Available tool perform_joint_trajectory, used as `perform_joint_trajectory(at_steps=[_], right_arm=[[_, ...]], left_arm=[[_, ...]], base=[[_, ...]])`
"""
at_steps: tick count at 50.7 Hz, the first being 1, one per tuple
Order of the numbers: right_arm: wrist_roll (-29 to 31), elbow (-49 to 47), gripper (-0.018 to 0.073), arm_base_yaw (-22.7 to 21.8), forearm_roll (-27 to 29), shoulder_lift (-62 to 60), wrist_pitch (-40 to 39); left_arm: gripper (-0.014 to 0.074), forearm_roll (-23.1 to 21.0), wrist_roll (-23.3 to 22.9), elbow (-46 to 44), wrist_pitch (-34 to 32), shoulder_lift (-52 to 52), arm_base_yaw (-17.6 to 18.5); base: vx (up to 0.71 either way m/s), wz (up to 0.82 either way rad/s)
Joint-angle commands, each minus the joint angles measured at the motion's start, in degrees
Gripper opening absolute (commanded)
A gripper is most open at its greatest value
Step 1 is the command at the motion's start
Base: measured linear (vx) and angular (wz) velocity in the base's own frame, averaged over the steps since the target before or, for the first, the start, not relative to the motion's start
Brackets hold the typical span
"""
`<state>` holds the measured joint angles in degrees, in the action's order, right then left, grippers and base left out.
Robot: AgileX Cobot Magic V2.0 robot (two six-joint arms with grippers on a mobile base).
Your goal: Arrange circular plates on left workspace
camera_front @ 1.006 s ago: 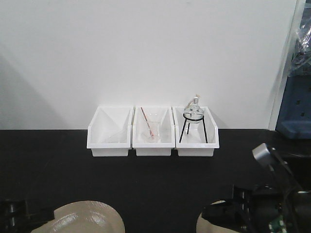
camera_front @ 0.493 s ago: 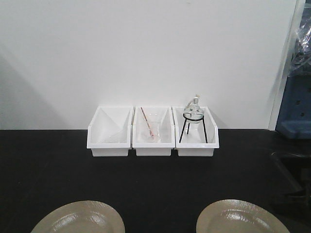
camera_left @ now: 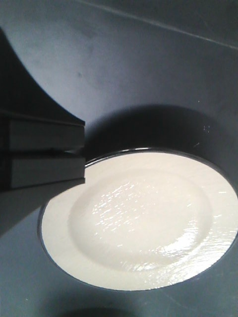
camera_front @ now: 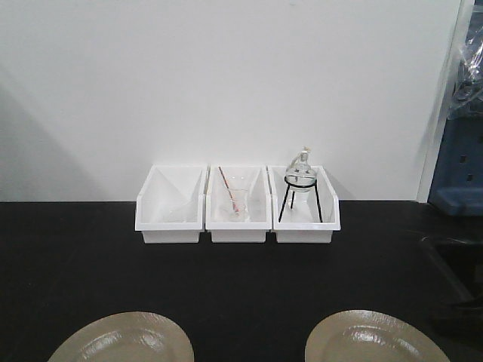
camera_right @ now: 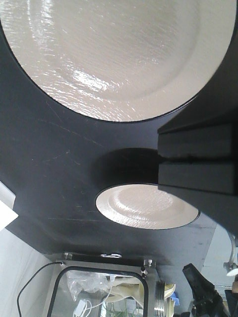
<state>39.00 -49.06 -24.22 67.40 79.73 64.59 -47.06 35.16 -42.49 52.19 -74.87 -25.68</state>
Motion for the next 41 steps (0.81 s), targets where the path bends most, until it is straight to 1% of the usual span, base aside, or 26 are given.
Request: perform_joint_trajectory(at_steps=[1,3,6,10,15,19,24,28,30,34,35,39,41], right_arm=[[0.73,-1.64,-0.0001,-0.3,3.53,-1.48,1.59],[0.73,-1.64,-0.0001,-0.3,3.53,-1.48,1.59],[0.73,-1.64,-0.0001,-0.3,3.53,-1.48,1.59],[0.73,-1.64,-0.0001,-0.3,3.53,-1.48,1.59],[0.73,-1.64,-0.0001,-0.3,3.47,-1.48,1.59],[0.73,-1.64,-0.0001,-0.3,3.47,-1.48,1.59],[1.05,-1.64,-0.0001,-0.3,3.47,-1.48,1.59],[1.57,-1.64,-0.0001,-0.3,3.47,-1.48,1.59],[1.91,-1.64,-0.0001,-0.3,3.47,-1.48,1.59],[2.13,-1.64,-0.0001,-0.3,3.52,-1.48,1.31],[2.13,-1.64,-0.0001,-0.3,3.52,-1.48,1.17],[2.23,-1.64,-0.0001,-0.3,3.52,-1.48,1.17],[2.23,-1.64,-0.0001,-0.3,3.52,-1.48,1.17]], left_arm=[[0.0117,-7.15,4.32,-1.93,0.93,-1.18,-0.15],[0.0152,-9.61,6.14,-1.93,1.46,-2.42,-0.15],[0.0232,-13.01,9.59,-1.93,2.03,-4.98,-0.15],[0.0324,-16.21,13.07,-1.93,2.36,-7.62,-0.15],[0.0414,-19.26,14.95,-1.93,2.43,-10.92,0.3],[0.045,-20.73,15.99,-1.93,1.53,-13.69,1.51],[0.0458,-21.14,18.14,-1.93,-0.69,-17.14,3.69],[0.0457,-21.22,18.72,-2.17,-2.37,-19.73,5.55],[0.0456,-22.04,19.23,-2.17,-3.27,-20.77,6.36],[0.0457,-26.07,20.94,-2.17,-3.77,-23.19,8.18],[0.0449,-31.52,24.67,-2.17,-3.77,-25.7,10.21],[0.0428,-34.65,26.07,-2.17,-3.56,-27.38,11.47],[0.0395,-36.11,26.81,-2.17,-3.56,-28.09,11.98]], base=[[0.0,0.0],[0.0,0.0],[0.0,0.0],[0.0,0.0],[0.0,0.0],[0.0,0.0],[0.0,0.0],[0.0,0.0],[0.0,0.0],[0.0,0.0],[0.0,0.0],[0.0,0.0],[0.0,0.0]])
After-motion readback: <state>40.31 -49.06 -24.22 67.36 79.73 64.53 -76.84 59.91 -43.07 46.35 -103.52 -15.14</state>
